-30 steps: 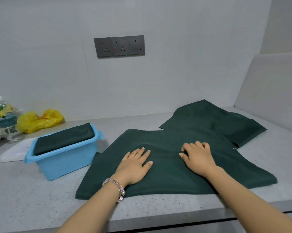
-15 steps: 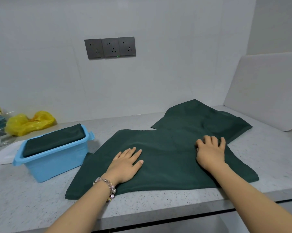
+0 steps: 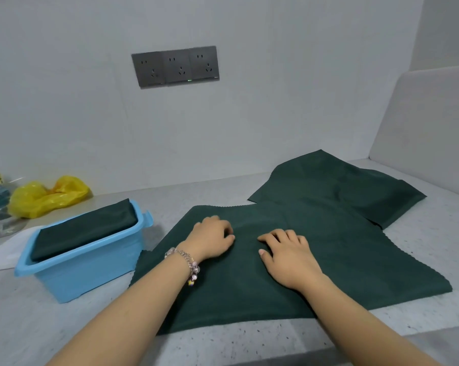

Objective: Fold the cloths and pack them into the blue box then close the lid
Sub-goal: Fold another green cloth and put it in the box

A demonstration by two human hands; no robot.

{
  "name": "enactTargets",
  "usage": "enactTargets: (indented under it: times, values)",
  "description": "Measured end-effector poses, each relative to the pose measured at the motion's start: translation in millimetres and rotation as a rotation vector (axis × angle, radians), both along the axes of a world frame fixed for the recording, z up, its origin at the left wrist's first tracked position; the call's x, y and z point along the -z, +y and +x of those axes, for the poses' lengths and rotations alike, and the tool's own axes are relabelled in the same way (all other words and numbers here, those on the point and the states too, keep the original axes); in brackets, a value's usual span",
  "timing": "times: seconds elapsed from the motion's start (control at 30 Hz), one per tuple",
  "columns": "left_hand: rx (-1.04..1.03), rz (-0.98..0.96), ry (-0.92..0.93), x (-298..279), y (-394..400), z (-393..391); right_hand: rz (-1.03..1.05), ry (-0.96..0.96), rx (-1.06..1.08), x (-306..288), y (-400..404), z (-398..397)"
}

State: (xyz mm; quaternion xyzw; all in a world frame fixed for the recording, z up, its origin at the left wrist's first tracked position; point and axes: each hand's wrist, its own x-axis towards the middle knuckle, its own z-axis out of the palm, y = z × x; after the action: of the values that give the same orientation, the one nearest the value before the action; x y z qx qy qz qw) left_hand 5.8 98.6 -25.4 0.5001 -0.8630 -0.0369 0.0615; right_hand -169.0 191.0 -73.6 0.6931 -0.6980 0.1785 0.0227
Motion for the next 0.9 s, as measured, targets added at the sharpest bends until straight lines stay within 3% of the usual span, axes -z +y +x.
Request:
enactTargets:
  times: [0.13, 0.3, 0.43, 0.67, 0.8, 0.9]
  values:
    - [-0.028, -0.023, 0.084, 11, -43, -18, -0.039, -0.004, -0.002, 1, -1, 1]
    - [-0.179, -0.020, 0.035, 25, -82, -24, -0.064, -0.026, -0.018, 1, 1, 2]
    - [-0.210, -0.178, 0.129, 24, -87, -26, -0.074, -0.015, -0.007, 3, 1, -2]
    - [0.135, -0.364, 0.177, -16, -46, -8, -0.218, -0.047, 0.021, -7, 8, 2]
    - [0.264, -0.502, 0.011, -34, 3, 8, -0.482, -0.056, 0.086, -28, 24, 10]
    - [0.282, -0.535, -0.060, -38, 42, 16, -0.597, 0.038, 0.036, -37, 33, 7]
